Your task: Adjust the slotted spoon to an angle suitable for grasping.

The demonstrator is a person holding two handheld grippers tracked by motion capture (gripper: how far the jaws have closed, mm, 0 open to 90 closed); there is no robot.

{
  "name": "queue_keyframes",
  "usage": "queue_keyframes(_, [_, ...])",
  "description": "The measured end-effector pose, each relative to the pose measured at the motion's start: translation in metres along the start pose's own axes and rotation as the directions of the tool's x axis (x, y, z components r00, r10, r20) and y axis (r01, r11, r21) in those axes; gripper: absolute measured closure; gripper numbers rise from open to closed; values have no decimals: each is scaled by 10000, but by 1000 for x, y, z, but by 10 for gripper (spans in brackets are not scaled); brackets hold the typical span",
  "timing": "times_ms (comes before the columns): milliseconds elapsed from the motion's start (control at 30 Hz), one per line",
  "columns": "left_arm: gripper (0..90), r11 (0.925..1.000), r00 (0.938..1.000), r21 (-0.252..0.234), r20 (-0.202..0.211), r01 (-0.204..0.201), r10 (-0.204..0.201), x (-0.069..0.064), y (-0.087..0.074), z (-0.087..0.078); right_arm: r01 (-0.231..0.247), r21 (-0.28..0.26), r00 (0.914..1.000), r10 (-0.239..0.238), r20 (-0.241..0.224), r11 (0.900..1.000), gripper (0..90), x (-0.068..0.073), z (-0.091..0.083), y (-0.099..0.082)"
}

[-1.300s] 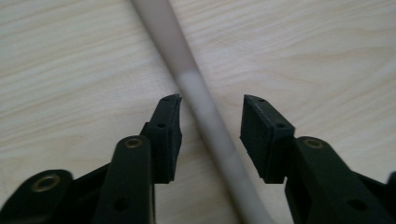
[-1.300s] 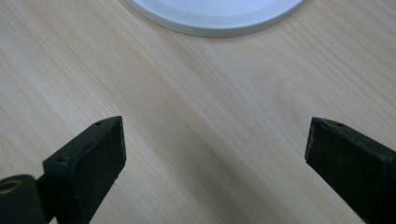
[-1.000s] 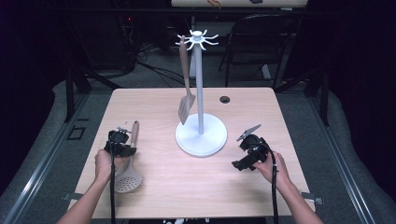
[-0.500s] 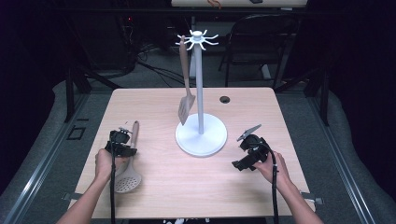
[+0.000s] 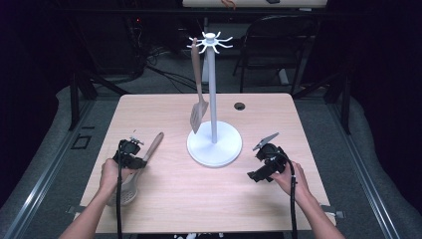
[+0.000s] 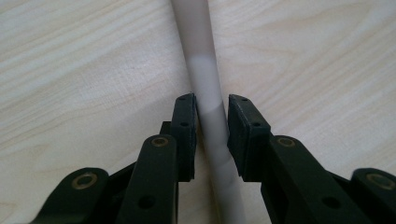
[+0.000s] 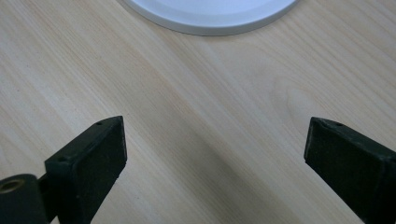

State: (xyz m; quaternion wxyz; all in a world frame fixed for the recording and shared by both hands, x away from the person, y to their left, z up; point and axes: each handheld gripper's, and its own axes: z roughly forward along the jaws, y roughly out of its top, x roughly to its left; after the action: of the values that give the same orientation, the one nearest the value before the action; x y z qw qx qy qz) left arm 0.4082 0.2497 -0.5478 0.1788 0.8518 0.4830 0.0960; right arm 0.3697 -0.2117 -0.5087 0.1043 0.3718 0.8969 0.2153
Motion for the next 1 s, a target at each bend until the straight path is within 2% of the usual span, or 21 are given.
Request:
queue_keyframes(167, [724, 10000, 10000, 70, 46, -43, 42, -2, 1, -1, 25, 20, 10000, -25, -86, 10000, 53, 0, 1, 0])
queue_keyframes(367, [694, 9999, 9998, -31, 114, 140, -139, 0, 10, -4, 44, 38, 10000, -44, -86, 10000, 53, 0, 0, 1])
queue_keyframes(433, [681, 9997, 9998, 155, 59, 165, -166, 2, 15, -1, 40, 19, 10000, -40, -69, 10000, 53, -1, 0, 0])
queue_keyframes(567, [659, 9981, 9990, 519, 305, 317, -333, 4, 21, 5, 47, 86, 10000, -47, -52, 10000, 55, -1, 0, 0])
queue_keyframes(800, [696, 9959, 9996, 905, -274, -24, 49, -4, 28, 9, 28, 19, 9999, -27, -111, 10000, 56, -1, 0, 0])
queue_keyframes(1000, [711, 9947, 9994, 1030, -340, -70, 105, -5, 27, 13, 26, -9, 9998, -26, -190, 10000, 57, 0, 0, 1])
